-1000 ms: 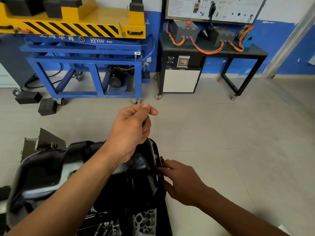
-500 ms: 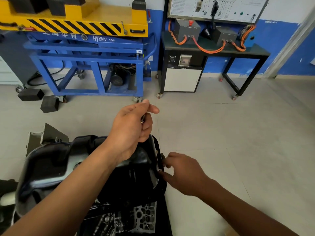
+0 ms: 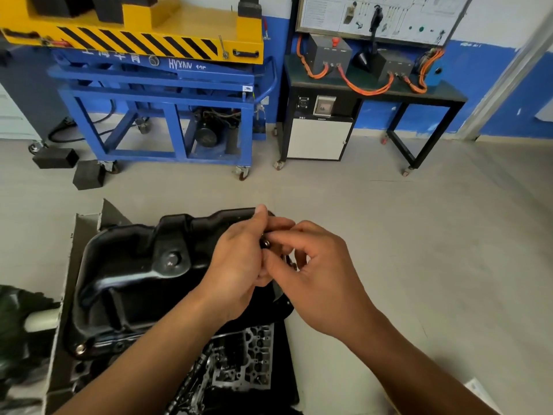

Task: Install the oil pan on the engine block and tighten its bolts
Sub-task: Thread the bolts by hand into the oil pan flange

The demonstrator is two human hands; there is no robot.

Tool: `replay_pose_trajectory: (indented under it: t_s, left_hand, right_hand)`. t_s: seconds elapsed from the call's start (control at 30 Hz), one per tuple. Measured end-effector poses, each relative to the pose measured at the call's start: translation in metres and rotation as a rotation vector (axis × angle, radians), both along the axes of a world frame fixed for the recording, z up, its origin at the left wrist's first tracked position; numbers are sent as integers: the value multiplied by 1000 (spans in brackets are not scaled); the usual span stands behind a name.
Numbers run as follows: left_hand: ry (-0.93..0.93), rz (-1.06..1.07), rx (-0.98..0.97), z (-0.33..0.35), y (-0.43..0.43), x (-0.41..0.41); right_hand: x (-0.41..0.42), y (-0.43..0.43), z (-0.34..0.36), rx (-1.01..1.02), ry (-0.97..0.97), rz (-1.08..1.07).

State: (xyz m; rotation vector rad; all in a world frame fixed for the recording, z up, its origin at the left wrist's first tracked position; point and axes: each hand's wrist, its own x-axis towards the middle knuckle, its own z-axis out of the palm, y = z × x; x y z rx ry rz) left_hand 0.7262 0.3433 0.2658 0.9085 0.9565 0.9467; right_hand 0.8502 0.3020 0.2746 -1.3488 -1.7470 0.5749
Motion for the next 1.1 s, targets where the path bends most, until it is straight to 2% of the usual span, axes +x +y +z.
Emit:
replay_pose_trajectory:
  t_s: [0.13,0.23,0.33,0.5,0.57,0.67,0.8,0.87,0.93,1.0,1.1]
  left_hand:
    - [110,-56,121,-21,-35,-4]
    - [118,-113,93,-37,-58,-6]
    - [79,-136,-40,-52,-73,-8]
    - [62,-120,-154,-72,-90,-7]
    - [76,-116,-151,-79,-94,-6]
    - [122,-127,-154,-89,-101,-3]
    - [154,-143,-159,-97,-102,3]
    - [171,-116,-164,-101,-95,7]
    - [190,-73,-182,-106,-87,8]
    - [206,-39,-214,-113,-82,7]
    - [217,-8,-263,-126,-79,2]
  right_hand:
    - [3,-16,-8,-263,15,65]
    - [9,-31,-21,-426,118,132]
    - [7,-53,-40,-389,95,126]
    - [7,-76,-75,-157,-164,9]
    - [10,-80,-84,-191,-89,42]
    - [19,-80,-90,-348,77,129]
    - [27,-77,-101,-431,131,124]
    - [35,-70,-106,-325,26,26]
    - [44,-54,-112,-224,-193,-45]
    - [48,-37,-117,-227,-369,-50]
    - [46,-20,-126,-268,-521,-17]
